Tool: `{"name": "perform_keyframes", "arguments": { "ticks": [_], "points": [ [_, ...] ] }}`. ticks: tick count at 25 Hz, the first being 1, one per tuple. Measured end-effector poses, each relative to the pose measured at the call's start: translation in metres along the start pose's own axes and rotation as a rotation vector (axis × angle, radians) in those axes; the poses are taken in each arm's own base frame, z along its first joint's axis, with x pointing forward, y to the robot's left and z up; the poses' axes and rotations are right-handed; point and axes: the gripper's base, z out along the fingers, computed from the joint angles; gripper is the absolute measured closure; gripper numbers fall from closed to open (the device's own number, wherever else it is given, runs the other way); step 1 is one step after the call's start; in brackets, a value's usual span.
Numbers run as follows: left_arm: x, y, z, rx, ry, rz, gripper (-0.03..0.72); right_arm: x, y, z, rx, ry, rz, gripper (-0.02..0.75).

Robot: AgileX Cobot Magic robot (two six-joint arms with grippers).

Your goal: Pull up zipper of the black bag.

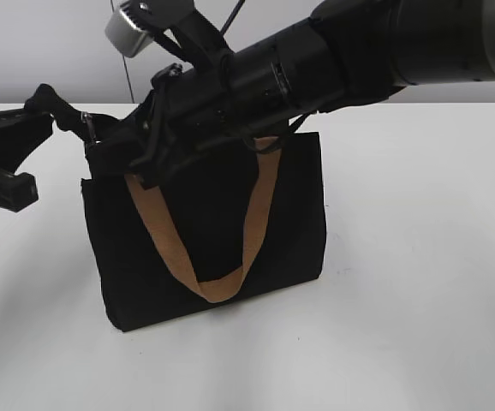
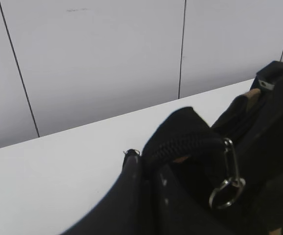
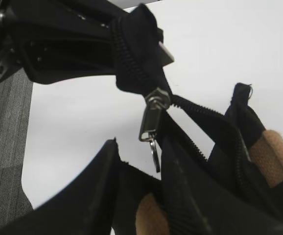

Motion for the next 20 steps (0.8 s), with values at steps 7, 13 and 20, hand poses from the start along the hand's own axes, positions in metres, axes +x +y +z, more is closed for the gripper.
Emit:
{"name": "perform_keyframes", "arguments": {
  "ticks": [7,13,20],
  "points": [
    [0.0,0.0,0.0,0.0,0.0,0.0,0.677,0.0002,0.0,0.0,0.0,0.002,-0.002,0.496],
    [0.0,0.0,0.0,0.0,0.0,0.0,0.677,0.0002,-0.0002,0.0,0.002,0.002,-0.003,0.538],
    [0.0,0.0,0.0,0.0,0.0,0.0,0.677,0.0008,-0.0004,0.0,0.005,0.009,-0.012,0.584]
  ]
}}
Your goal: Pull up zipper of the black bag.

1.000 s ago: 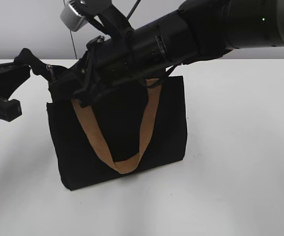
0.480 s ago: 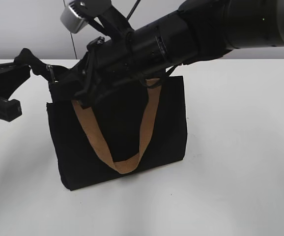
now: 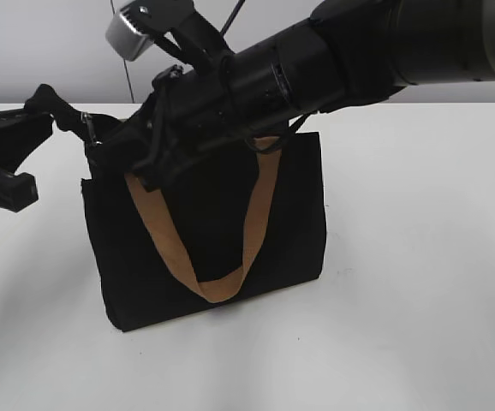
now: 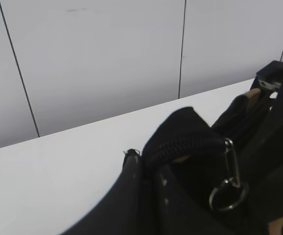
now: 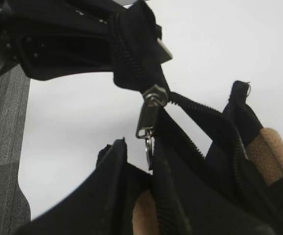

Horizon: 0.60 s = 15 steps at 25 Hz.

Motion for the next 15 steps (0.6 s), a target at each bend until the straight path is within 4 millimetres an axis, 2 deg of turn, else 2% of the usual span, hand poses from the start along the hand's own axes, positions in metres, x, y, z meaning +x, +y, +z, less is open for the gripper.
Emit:
{"name": "perform_keyframes", "arguments": {
  "ticks": [15],
  "points": [
    [0.0,0.0,0.0,0.0,0.0,0.0,0.677,0.0017,-0.0004,0.0,0.004,0.018,-0.027,0.589]
  ]
}}
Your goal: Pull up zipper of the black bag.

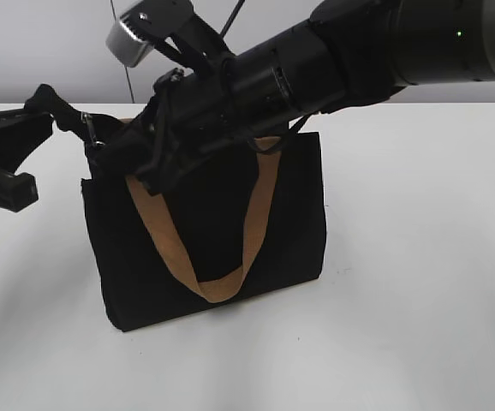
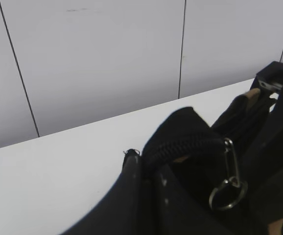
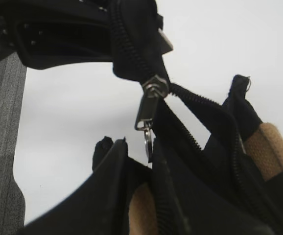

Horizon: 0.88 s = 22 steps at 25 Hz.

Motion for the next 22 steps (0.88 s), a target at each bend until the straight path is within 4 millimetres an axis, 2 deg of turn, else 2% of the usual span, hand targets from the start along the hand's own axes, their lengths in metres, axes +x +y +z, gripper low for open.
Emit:
{"name": "perform_keyframes", "arguments": {
  "ticks": [3,9,17,22],
  "points": [
    [0.0,0.0,0.0,0.0,0.0,0.0,0.677,0.0,0.0,0.0,0.0,0.0,0.0,0.604],
    [0.0,0.0,0.0,0.0,0.0,0.0,0.677,0.0,0.0,0.0,0.0,0.0,0.001,0.736],
    [0.0002,0.0,0.0,0.0,0.002,0.0,0.677,0.0,0.0,0.0,0.0,0.0,0.018,0.738],
    [0.0058,-0.0004,-0.0002,0.005,0.063,0.0,0.678,0.0003,0.0001,-0.0003,0.0,0.006,0.047,0.738]
  ]
}}
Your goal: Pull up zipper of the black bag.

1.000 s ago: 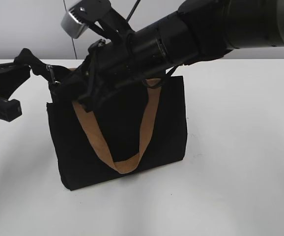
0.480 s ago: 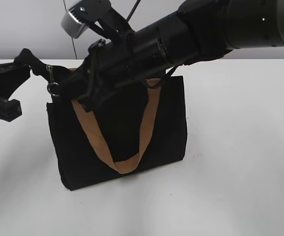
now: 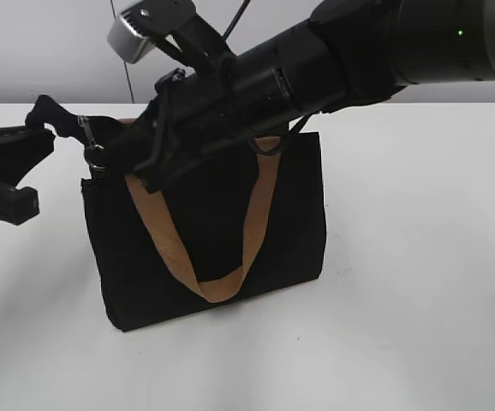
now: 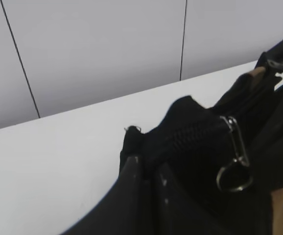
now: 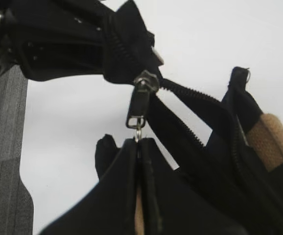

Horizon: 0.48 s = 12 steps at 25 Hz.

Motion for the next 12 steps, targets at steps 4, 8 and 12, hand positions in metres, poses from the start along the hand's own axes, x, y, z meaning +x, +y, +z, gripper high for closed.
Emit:
{"name": "perform_keyframes", "arguments": {
  "ticks": [4,8,12],
  "points": [
    [0.006,0.0,0.0,0.005,0.065,0.0,0.678,0.0,0.001,-0.003,0.002,0.022,0.014,0.738],
    [0.01,-0.001,-0.001,0.008,0.108,0.0,0.678,-0.002,0.003,-0.005,-0.005,0.031,0.03,0.738],
    [0.014,-0.001,-0.001,0.011,0.153,0.0,0.678,-0.001,0.004,-0.005,-0.018,0.035,0.052,0.738]
  ]
}}
